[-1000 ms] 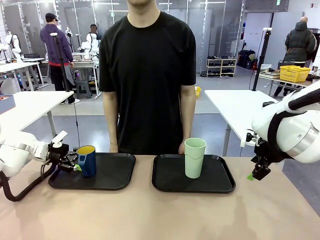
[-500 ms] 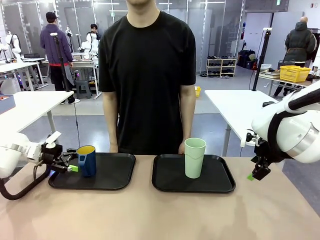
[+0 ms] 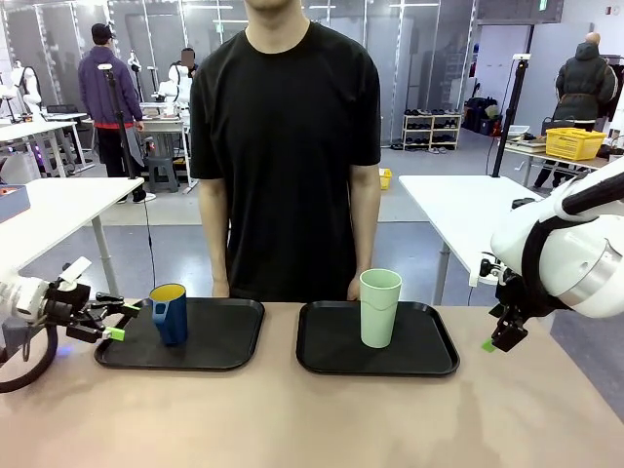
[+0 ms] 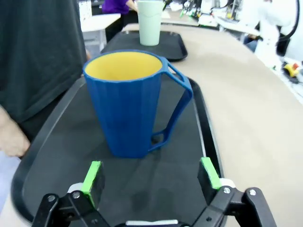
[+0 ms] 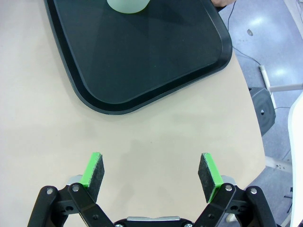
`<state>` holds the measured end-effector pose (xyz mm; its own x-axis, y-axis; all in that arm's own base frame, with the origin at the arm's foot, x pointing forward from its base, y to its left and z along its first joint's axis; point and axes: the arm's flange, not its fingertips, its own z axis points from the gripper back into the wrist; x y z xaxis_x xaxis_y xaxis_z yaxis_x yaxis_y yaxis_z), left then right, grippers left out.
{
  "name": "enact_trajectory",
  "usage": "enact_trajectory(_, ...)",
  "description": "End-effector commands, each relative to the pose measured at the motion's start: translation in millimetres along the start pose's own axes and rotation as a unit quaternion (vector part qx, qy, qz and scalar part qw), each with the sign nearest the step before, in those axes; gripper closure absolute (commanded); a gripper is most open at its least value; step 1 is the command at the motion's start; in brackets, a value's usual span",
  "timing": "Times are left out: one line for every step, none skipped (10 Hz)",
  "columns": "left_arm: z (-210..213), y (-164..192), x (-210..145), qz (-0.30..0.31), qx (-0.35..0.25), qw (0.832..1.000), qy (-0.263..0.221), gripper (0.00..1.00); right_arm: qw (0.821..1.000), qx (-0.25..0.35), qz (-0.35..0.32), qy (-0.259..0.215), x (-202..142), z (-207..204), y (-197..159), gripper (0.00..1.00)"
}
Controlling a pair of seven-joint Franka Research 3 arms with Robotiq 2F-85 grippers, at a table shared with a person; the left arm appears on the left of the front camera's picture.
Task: Sort and store the cups by type.
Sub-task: Pick up the Handle plastic cup and place it into the empty Flat Tray.
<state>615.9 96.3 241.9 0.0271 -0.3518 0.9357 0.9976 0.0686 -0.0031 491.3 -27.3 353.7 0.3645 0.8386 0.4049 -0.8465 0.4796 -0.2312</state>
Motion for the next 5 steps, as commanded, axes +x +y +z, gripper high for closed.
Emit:
enact_trajectory(3, -20, 18, 0.022, 0.037, 0.999, 0.015, 0.0, 1.0, 0.004, -0.001, -0.008, 1, 0, -2, 0.0)
enact_trajectory(9, -25, 22, 0.033, 0.067, 0.997, 0.019, 0.0, 1.0, 0.004, -0.001, -0.008, 1, 0, -2, 0.0)
enact_trajectory(15, -31, 26, 0.048, 0.088, 0.995, 0.013, 0.0, 1.0, 0.004, -0.001, -0.008, 1, 0, -2, 0.0)
enact_trajectory(12, -11, 12, 0.016, 0.032, 0.999, 0.016, 0.0, 1.0, 0.004, -0.001, -0.008, 1, 0, -2, 0.0)
enact_trajectory(12, -11, 12, 0.016, 0.032, 0.999, 0.016, 0.0, 1.0, 0.004, -0.001, -0.008, 1, 0, -2, 0.0)
